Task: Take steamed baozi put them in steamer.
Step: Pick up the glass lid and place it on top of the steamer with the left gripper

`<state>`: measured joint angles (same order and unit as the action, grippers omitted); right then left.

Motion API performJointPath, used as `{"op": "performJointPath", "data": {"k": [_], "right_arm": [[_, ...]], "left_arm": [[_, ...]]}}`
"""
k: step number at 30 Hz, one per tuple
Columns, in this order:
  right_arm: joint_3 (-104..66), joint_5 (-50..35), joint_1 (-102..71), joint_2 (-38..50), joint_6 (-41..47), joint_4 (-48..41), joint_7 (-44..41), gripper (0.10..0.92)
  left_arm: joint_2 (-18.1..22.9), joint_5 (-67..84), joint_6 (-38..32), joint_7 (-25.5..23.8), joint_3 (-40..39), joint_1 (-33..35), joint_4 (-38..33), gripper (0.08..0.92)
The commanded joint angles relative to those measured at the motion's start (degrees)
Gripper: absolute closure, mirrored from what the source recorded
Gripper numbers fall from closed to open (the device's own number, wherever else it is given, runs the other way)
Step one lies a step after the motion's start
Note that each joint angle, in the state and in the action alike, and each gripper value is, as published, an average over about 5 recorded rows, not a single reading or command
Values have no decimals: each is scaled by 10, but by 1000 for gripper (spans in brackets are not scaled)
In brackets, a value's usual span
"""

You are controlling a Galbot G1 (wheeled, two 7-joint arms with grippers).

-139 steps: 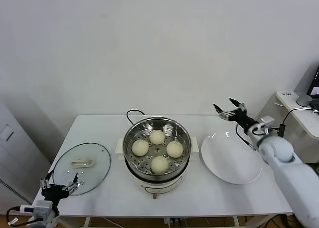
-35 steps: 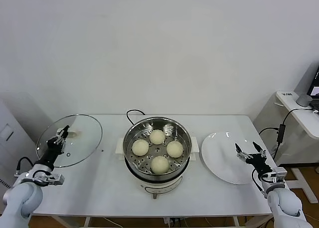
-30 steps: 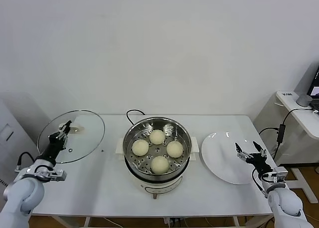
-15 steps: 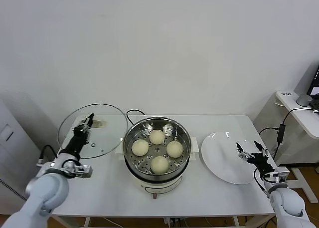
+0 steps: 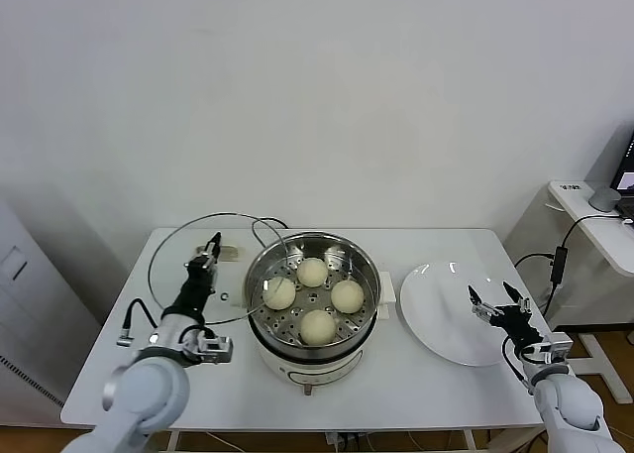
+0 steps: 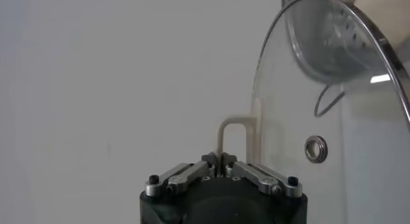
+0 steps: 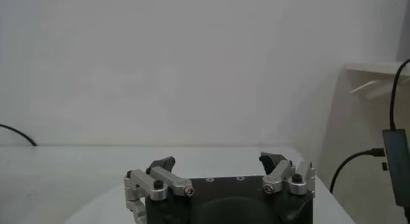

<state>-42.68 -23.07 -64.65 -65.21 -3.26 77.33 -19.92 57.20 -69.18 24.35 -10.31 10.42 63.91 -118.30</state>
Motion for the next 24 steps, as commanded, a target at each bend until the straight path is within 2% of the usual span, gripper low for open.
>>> {"op": "performJointPath", "data": {"k": [1, 12, 24], "right_arm": [[1, 1, 2, 1, -1, -6, -1, 203], [0, 1, 3, 1, -3, -15, -5, 203], [1, 2, 3, -1, -3, -18, -7, 203]], "left_arm": [[67, -69, 58, -19, -88, -30, -5, 895], [118, -120, 60, -40, -120, -42, 11, 895], [152, -156, 63, -55, -132, -43, 23, 895]]}}
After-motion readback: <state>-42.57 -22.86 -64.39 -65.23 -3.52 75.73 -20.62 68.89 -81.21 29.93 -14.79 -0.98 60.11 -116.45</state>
